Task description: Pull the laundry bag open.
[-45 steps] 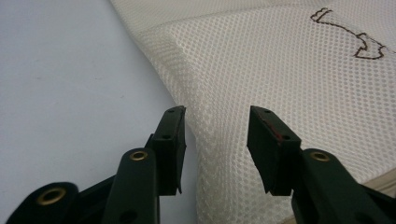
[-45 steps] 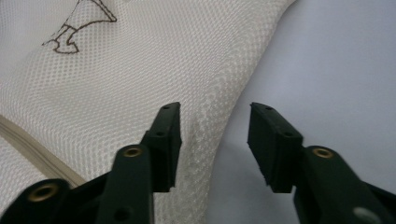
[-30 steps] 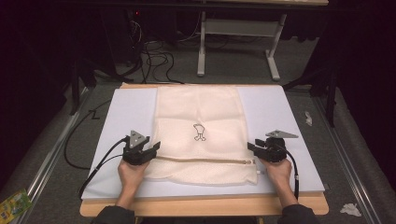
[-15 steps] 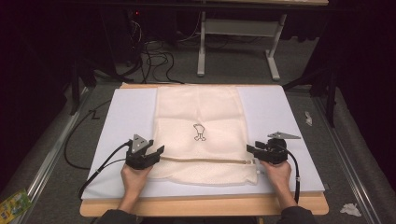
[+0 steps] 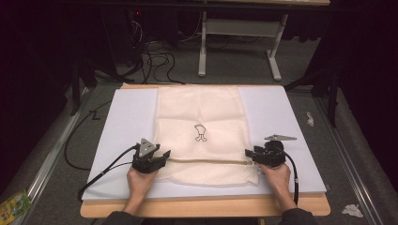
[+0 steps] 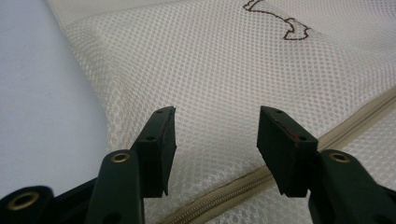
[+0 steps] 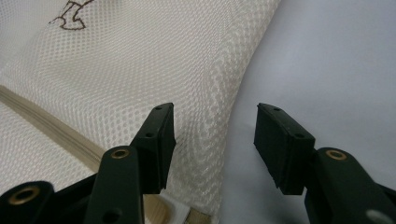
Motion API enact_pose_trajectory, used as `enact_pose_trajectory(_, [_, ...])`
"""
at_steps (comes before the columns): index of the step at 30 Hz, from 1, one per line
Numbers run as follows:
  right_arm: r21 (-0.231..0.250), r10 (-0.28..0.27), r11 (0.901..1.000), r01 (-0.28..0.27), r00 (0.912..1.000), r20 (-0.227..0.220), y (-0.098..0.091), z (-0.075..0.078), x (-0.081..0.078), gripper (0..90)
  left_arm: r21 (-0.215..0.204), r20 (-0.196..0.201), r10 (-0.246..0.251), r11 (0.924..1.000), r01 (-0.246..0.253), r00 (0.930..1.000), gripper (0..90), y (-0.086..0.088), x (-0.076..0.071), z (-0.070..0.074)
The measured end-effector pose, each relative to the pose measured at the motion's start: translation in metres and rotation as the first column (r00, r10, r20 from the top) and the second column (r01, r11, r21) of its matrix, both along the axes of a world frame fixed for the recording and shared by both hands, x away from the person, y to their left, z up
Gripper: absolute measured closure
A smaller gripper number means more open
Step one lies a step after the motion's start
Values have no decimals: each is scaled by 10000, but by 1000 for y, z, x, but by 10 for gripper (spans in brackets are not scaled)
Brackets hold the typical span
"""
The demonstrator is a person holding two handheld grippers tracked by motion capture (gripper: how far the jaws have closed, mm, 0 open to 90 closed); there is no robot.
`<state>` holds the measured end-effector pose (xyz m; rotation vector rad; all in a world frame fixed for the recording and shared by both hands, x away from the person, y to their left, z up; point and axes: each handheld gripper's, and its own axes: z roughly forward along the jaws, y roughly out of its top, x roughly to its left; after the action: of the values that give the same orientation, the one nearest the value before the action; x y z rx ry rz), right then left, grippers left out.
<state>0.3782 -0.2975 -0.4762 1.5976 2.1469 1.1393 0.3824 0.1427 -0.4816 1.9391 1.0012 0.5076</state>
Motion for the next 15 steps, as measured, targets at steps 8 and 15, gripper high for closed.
enact_pose_trajectory(8, [59, 436, 9990, -433, 9979, -478, 5, 3, -3, 517, 229, -228, -103, 9997, 109, 9997, 465, -3, 2, -1])
enact_pose_trajectory(15, [216, 668, 9976, -653, 9943, -835, 13, 5, -1, 527, 616, -322, -222, 9978, 242, 9992, 465, -7, 2, -2])
